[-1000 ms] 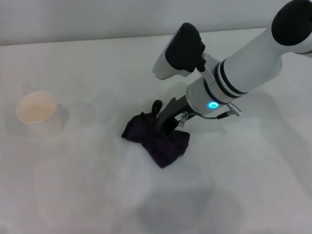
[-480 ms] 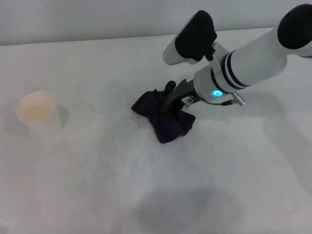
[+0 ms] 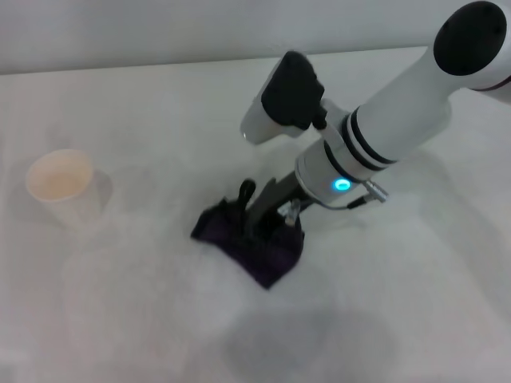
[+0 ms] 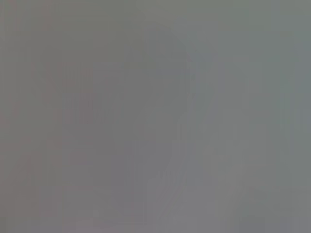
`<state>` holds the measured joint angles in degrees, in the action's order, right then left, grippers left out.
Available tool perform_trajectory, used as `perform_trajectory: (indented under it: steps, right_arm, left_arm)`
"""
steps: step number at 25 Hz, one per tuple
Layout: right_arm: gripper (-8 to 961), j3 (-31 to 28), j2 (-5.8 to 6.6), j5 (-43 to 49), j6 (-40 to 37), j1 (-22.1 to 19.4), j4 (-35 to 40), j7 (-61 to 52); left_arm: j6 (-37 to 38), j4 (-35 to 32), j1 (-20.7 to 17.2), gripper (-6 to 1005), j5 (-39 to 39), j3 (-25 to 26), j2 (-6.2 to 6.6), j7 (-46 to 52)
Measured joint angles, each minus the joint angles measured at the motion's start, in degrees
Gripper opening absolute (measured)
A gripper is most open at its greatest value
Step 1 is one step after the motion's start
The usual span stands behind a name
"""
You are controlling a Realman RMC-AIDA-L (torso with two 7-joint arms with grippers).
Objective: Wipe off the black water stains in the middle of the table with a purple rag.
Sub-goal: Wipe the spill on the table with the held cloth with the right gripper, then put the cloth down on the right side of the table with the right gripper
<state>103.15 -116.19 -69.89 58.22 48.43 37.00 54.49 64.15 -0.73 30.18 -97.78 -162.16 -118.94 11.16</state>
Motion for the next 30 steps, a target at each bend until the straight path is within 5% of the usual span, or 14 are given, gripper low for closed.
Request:
perform_trajectory:
  steps: [5,13,26,30]
  right_arm:
    - [77,-0.1,0.06,-0.1,4.6,1.0,-0.9,1.7]
    - [76,-1.9,0.85,1.3,-5.8,0.6,-2.7,1.9]
    - [77,-28.8,1.39,17.3,-11.6,-3.4,-4.8,1.9]
    - [81,-32.4,1.45,17.8,-11.4,-6.3,-1.7,2.3]
  left_arm:
    - [0.0,-0.1,0.4,884,-1.4,0.1,-0.04,0.0]
    - [-0.4,0.0,0.6,885,-2.1,0.1,-0.06,0.0]
    - [-0.5,-0.1,0.3,884,-3.6,0.1,-0.06,0.0]
    - [-0.5,-0.1,0.2,884,-3.6,0.1,-0.06,0.0]
